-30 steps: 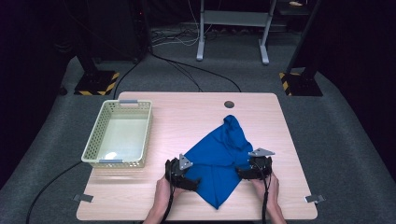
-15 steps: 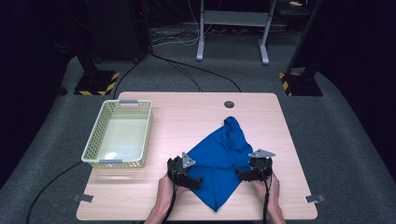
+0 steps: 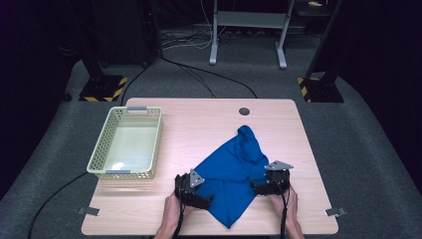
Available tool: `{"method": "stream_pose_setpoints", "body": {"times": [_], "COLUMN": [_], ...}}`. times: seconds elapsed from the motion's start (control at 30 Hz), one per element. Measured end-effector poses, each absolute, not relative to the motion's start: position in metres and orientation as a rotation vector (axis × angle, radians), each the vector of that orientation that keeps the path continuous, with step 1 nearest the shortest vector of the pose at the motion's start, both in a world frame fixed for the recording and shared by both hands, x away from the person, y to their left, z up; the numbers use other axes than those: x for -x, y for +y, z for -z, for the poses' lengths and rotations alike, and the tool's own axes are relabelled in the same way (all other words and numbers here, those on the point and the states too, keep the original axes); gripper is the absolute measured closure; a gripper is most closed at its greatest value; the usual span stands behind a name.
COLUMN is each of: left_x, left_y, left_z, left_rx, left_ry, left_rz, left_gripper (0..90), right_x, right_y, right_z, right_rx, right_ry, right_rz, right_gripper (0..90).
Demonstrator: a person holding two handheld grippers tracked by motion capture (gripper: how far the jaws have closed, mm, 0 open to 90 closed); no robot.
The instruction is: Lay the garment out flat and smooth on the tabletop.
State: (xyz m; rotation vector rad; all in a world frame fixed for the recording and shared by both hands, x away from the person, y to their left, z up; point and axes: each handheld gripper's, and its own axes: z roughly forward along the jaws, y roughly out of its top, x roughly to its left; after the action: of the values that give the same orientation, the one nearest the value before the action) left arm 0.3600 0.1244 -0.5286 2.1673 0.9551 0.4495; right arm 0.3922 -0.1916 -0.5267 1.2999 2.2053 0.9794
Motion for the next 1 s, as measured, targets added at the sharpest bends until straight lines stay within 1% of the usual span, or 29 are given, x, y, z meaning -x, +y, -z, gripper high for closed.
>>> {"method": "stream_pose_setpoints", "body": {"times": [0.07,0.17,0.23,0.33,0.43,0.47,0.5,0.57,0.7,0.73,0.77,0.8,0.83,0.9,0.93,1.0], "left_x": [-0.363,-0.368,-0.367,-0.361,-0.361,-0.367,-0.367,-0.373,-0.389,-0.393,-0.396,-0.398,-0.399,-0.403,-0.404,-0.406], "left_y": [0.125,0.122,0.122,0.124,0.125,0.115,0.115,0.097,0.054,0.044,0.034,0.025,0.018,0.007,0.004,0.000], "left_z": [0.525,0.525,0.530,0.529,0.518,0.505,0.505,0.497,0.498,0.500,0.501,0.501,0.502,0.503,0.503,0.504], "left_rx": [-2.143,-2.168,-2.170,-2.167,-2.113,-2.087,-2.087,-2.095,-2.165,-2.189,-2.209,-2.231,-2.253,-2.277,-2.283,-2.306], "left_ry": [0.964,0.970,0.975,0.969,0.965,0.928,0.928,0.865,0.752,0.726,0.704,0.679,0.657,0.638,0.640,0.633], "left_rz": [-0.452,-0.443,-0.435,-0.457,-0.474,-0.467,-0.467,-0.450,-0.382,-0.383,-0.372,-0.365,-0.386,-0.396,-0.396,-0.407], "left_gripper": [0.0,0.1,0.4,0.6,0.9,0.9,1.0,1.7,3.7,5.5,10.9,10.9,14.6,16.9,20.5,32.6], "right_x": [-0.395,-0.397,-0.396,-0.393,-0.393,-0.395,-0.395,-0.395,-0.395,-0.395,-0.395,-0.395,-0.395,-0.395,-0.395,-0.395], "right_y": [-0.197,-0.202,-0.198,-0.195,-0.195,-0.196,-0.196,-0.196,-0.196,-0.196,-0.196,-0.196,-0.196,-0.196,-0.196,-0.196], "right_z": [0.526,0.527,0.528,0.529,0.529,0.529,0.529,0.529,0.529,0.529,0.529,0.529,0.529,0.529,0.529,0.529], "right_rx": [-1.332,-1.359,-1.353,-1.314,-1.306,-1.308,-1.308,-1.307,-1.308,-1.310,-1.314,-1.314,-1.315,-1.318,-1.317,-1.317], "right_ry": [2.191,2.189,2.216,2.232,2.240,2.238,2.238,2.240,2.237,2.236,2.232,2.232,2.231,2.230,2.228,2.227], "right_rz": [-1.003,-1.009,-0.969,-0.944,-0.954,-0.962,-0.962,-0.961,-0.957,-0.958,-0.956,-0.956,-0.956,-0.955,-0.954,-0.947], "right_gripper": [0.0,0.0,0.0,0.0,0.0,0.0,0.0,0.0,0.0,0.0,0.0,0.0,0.0,0.1,0.1,0.1]}}
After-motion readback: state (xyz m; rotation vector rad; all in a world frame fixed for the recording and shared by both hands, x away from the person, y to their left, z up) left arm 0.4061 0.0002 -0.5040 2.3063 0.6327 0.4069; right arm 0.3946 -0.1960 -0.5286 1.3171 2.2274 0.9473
